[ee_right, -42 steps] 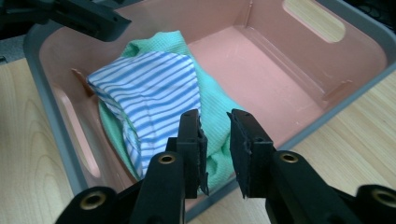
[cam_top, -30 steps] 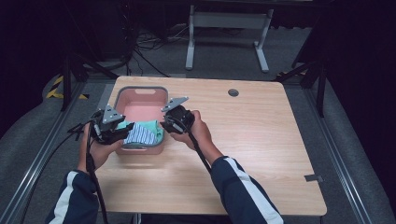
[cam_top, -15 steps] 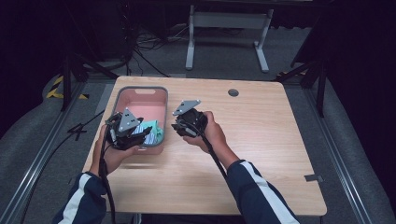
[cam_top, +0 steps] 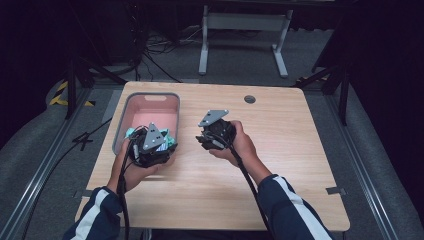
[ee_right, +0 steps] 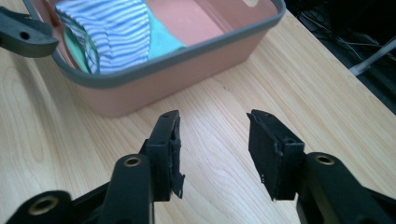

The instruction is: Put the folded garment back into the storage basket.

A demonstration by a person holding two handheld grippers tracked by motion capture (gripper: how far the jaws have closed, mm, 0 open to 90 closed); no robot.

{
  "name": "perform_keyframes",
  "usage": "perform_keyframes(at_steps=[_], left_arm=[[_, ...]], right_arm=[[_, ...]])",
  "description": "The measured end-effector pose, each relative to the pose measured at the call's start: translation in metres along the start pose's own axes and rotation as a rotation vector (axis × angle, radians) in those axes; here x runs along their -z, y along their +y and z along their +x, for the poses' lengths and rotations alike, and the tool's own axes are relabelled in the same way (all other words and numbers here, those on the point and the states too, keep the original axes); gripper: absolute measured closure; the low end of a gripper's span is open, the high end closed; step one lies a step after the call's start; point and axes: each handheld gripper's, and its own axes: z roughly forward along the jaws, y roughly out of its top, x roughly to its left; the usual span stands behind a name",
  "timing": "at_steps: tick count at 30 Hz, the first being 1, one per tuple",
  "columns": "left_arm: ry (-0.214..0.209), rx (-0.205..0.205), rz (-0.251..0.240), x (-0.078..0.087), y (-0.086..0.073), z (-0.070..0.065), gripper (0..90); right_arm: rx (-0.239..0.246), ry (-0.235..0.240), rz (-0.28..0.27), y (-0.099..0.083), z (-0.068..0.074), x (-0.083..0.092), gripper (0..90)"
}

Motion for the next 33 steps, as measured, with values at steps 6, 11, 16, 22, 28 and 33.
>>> perform_keyframes(at_steps=[6,11,16,22,28,33], left_arm=[[-0.006,-0.031,0.011,-0.008,0.003,-0.016,45.0],[-0.022,-0.069,0.016,-0.012,0.005,-0.025,40.4],[-0.068,-0.102,0.013,-0.018,0.009,-0.041,33.8],[-0.091,-0.136,0.031,-0.024,0.010,-0.054,33.0],[-0.132,-0.161,0.061,-0.037,0.005,-0.064,30.8],[-0.152,-0.185,0.102,-0.049,-0.003,-0.076,29.5]], right_arm=[[0.014,-0.010,0.018,-0.013,-0.005,0.007,47.7],[0.021,-0.029,0.029,-0.026,-0.010,0.013,43.1],[-0.001,-0.070,0.041,-0.043,-0.016,0.019,37.0],[-0.004,-0.081,0.049,-0.057,-0.020,0.026,33.8],[0.004,-0.087,0.063,-0.080,-0.017,0.033,31.4],[-0.003,-0.083,0.075,-0.100,-0.017,0.036,31.5]])
